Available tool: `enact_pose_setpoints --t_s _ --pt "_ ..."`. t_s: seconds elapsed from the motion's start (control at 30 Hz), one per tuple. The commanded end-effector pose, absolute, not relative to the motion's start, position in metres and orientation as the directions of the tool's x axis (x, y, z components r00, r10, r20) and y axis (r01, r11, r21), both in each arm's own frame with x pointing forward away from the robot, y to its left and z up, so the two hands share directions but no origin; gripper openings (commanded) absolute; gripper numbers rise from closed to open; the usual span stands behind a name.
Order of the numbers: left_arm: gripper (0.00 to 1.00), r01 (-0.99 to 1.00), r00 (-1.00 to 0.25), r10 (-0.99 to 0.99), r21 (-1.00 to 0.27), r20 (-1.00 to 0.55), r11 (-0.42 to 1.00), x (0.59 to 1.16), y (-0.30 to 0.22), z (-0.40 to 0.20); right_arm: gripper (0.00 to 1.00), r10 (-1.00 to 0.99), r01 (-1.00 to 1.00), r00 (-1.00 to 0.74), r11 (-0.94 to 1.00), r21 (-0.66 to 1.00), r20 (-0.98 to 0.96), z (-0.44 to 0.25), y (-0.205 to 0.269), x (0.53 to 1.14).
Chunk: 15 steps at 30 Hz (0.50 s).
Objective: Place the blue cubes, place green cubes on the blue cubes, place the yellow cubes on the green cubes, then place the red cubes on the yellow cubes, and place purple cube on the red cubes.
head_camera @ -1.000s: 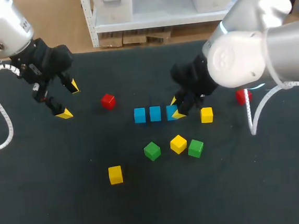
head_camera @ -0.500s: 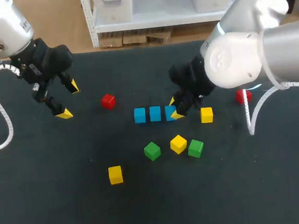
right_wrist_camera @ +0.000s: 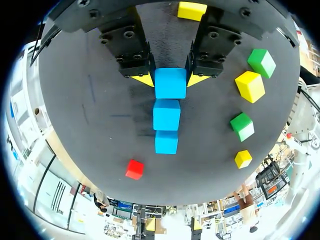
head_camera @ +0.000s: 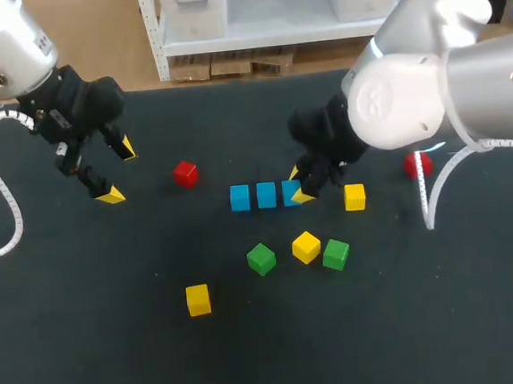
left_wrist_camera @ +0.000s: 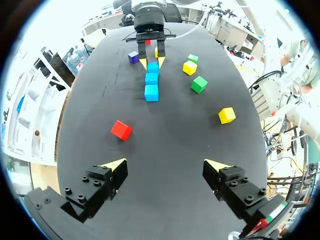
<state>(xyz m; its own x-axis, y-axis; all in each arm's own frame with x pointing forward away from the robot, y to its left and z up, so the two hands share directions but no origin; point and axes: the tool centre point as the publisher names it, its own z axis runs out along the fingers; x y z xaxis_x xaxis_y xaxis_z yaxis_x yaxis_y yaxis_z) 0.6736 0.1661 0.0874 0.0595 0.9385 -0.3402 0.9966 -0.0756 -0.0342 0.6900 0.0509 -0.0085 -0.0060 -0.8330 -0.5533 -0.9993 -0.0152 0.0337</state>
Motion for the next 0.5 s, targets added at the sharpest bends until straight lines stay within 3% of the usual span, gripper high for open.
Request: enact_pose_setpoints --t_s 0.03,0.5 --pt "1.0 0.996 0.062 0.938 -0.035 -0.342 -0.079 0.6748 0.1667 0.0869 0.0 -0.831 -0.999 -0.006 -0.019 0.038 -0.556 -0.0094 0.0503 0.693" --pt "1.0 0.996 0.062 0.938 -0.035 -0.342 -0.079 0.6748 0.1667 0.0869 0.0 -0.831 -0.999 -0.009 -0.019 0.044 -0.556 -0.0114 0.0473 0.693"
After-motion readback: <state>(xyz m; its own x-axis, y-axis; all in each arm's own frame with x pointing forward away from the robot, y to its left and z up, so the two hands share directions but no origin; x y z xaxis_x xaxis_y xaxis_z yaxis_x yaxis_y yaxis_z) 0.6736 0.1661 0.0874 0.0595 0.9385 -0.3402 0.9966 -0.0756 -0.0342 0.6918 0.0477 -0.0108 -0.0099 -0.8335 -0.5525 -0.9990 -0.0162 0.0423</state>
